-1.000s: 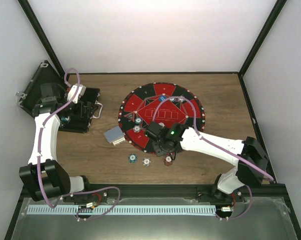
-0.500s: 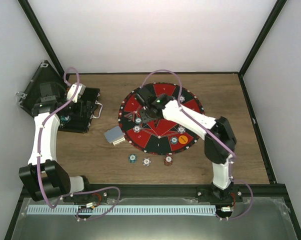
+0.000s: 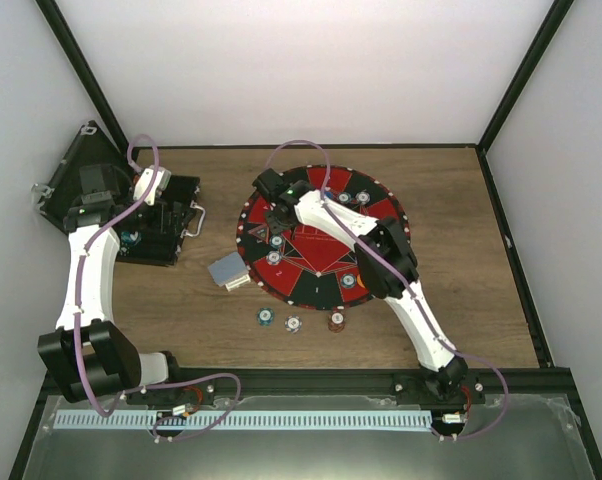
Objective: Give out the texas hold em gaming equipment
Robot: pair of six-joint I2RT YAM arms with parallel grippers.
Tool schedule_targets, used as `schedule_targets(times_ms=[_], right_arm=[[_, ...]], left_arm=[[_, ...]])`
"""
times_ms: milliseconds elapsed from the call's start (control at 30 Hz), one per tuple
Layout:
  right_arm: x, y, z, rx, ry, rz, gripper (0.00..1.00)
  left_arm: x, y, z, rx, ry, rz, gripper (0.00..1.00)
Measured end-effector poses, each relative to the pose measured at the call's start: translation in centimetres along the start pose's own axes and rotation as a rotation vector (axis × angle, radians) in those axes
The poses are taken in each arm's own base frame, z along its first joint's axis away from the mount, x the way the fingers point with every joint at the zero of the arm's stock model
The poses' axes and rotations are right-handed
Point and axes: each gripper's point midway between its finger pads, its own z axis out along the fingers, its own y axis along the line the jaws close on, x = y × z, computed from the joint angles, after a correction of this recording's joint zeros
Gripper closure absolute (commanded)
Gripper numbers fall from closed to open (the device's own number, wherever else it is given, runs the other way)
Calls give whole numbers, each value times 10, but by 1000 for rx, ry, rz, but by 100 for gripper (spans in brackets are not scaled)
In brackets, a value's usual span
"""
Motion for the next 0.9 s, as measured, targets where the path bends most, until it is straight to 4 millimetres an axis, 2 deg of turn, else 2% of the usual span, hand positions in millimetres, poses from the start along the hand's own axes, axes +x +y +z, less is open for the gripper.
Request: schedule_targets(times_ms=[267,533,600,833,900], right_arm=[[-15,4,8,-18,-30,-10,79],[1,7,38,-21,19,-19,78],[-2,7,38,-26,12,-15,75],[-2,6,40,-30,12,-15,46],[-2,5,40,-30,12,-19,42]], left_arm=[[0,0,0,0,1,1,0],[2,-1,0,2,7,-4,0],[2,-1,0,2,7,-4,0],[3,-1,0,3,10,-6,0],[3,-1,0,4,12,-8,0]])
